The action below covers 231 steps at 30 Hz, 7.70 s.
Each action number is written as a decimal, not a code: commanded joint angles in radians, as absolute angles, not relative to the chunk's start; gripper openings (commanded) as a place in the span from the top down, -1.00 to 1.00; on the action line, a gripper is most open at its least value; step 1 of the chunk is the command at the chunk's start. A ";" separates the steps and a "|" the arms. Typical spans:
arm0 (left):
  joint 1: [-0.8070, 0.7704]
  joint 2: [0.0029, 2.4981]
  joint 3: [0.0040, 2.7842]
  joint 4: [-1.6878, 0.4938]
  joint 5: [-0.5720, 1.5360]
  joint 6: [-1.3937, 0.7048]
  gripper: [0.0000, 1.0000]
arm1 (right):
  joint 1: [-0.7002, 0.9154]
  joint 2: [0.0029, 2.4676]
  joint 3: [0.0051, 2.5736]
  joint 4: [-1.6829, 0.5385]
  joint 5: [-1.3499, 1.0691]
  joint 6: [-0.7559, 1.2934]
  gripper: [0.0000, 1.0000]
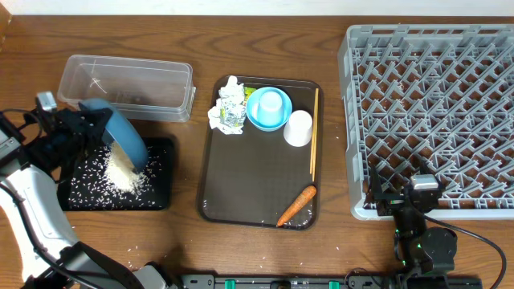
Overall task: Sort waste into correct bins and load items into the dishwasher rack
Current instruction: 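Tilt the blue plate to pour the rice onto the black tray, then carry the emptied blue plate back and set it on the center tray, then release the plate and move the left gripper to the orange carrot, then grasp the orange carrot with the left gripper and lift it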
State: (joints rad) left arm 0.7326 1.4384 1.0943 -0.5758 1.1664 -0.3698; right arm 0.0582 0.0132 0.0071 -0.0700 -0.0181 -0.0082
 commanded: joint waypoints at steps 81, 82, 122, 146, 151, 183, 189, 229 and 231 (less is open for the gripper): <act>0.239 0.907 1.084 -0.882 1.002 -0.229 0.88 | 0.059 0.014 0.006 -0.074 -0.012 -0.016 -0.98; 0.181 0.917 1.084 -0.883 0.978 -0.230 0.88 | 0.059 0.014 0.006 -0.074 -0.012 -0.016 -0.98; -0.617 1.543 1.084 -0.664 0.328 -0.327 0.39 | 0.059 0.014 0.006 -0.074 -0.012 -0.016 -0.98; -0.896 1.554 1.095 -0.690 0.210 -0.082 -0.40 | 0.059 0.014 0.006 -0.074 -0.012 -0.016 -0.98; -0.929 1.572 1.095 -0.682 0.194 -0.025 -0.40 | 0.059 0.014 0.006 -0.074 -0.012 -0.016 -0.98; -0.929 1.818 1.095 -0.509 0.190 -0.004 -0.34 | 0.059 0.014 0.006 -0.074 -0.012 -0.016 -0.98; -0.929 1.847 1.095 -0.490 0.190 -0.004 -0.33 | 0.059 0.014 0.006 -0.074 -0.012 -0.016 -0.98; -0.728 1.327 1.098 -0.576 -0.026 -0.081 0.63 | 0.059 0.014 0.006 -0.074 -0.012 -0.016 -0.98; -0.638 1.275 1.098 -0.604 -0.045 -0.113 0.63 | 0.059 0.014 0.006 -0.074 -0.012 -0.016 -0.98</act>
